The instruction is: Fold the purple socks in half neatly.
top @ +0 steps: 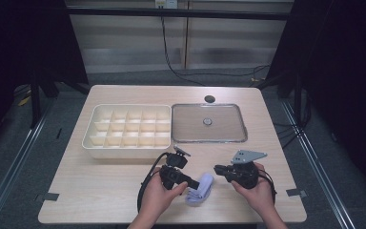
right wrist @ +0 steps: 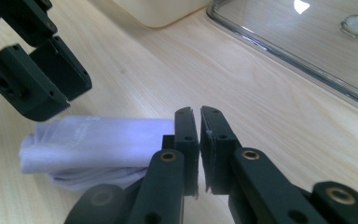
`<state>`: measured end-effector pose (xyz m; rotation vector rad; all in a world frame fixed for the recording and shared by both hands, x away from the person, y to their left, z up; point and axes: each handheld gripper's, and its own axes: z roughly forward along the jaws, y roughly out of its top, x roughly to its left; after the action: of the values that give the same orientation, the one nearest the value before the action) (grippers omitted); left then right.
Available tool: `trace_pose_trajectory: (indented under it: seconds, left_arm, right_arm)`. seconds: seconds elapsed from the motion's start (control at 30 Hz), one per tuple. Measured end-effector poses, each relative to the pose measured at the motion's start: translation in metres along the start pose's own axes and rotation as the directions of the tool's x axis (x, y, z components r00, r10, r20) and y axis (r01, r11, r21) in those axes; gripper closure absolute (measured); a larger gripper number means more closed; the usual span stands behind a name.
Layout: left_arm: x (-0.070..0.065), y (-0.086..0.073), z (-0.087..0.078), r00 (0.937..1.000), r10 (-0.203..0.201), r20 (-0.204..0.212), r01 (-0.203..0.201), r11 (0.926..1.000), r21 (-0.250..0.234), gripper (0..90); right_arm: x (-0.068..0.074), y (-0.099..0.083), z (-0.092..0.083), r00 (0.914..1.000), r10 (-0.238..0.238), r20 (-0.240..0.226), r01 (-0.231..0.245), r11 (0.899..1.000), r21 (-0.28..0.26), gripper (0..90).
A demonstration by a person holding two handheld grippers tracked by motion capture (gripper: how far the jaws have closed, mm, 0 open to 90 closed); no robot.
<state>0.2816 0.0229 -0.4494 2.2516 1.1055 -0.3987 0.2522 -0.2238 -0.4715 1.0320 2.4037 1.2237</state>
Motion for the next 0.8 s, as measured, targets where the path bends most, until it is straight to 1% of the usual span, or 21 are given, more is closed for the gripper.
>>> trace_pose_trajectory:
  seconds: [0.1,0.13,0.23,0.33,0.37,0.43,0.47,0.5,0.7,0.8]
  left_arm:
    - [0.005,0.005,0.001,1.0000,-0.002,0.003,0.001,0.9996,0.030,58.4]
    - [0.006,0.006,0.003,0.9999,-0.015,0.005,0.015,0.9994,0.031,58.0]
    - [0.009,0.010,0.008,0.9998,-0.019,0.007,0.019,0.9989,0.042,56.6]
    - [0.010,0.012,0.013,0.9992,-0.035,0.022,0.033,0.9980,0.053,55.3]
    - [0.009,0.012,0.015,0.9989,-0.041,0.023,0.040,0.9978,0.053,54.3]
    - [0.009,0.012,0.017,0.9988,-0.041,0.027,0.039,0.9974,0.061,53.1]
    - [0.008,0.012,0.019,0.9980,-0.056,0.030,0.054,0.9972,0.052,52.5]
    - [0.009,0.013,0.020,0.9983,-0.048,0.033,0.046,0.9970,0.063,51.6]
    - [0.008,0.012,0.021,0.9978,-0.052,0.041,0.048,0.9958,0.077,48.0]
    - [0.006,0.010,0.023,0.9968,-0.069,0.041,0.066,0.9952,0.071,47.6]
  right_arm:
    - [-0.004,-0.003,0.000,0.9999,0.011,0.008,-0.011,1.000,0.009,84.3]
    - [-0.005,-0.004,0.000,0.9999,0.007,0.014,-0.008,1.000,0.012,84.2]
    - [-0.007,-0.006,0.000,0.9998,0.014,0.016,-0.014,1.000,0.015,83.8]
    - [-0.009,-0.008,0.000,0.9995,0.021,0.022,-0.022,0.999,0.023,83.5]
    - [-0.010,-0.009,0.000,0.9994,0.026,0.023,-0.027,0.999,0.024,83.4]
    - [-0.012,-0.010,0.000,0.9994,0.027,0.023,-0.027,0.999,0.026,83.1]
    - [-0.012,-0.011,0.000,0.9993,0.030,0.023,-0.030,0.999,0.027,83.1]
    - [-0.013,-0.011,0.000,0.9992,0.030,0.025,-0.031,0.999,0.030,83.1]
    - [-0.014,-0.012,-0.001,0.9994,0.029,0.020,-0.029,0.999,0.029,83.1]
    - [-0.012,-0.013,-0.001,0.9996,0.024,0.014,-0.025,0.999,0.033,82.9]
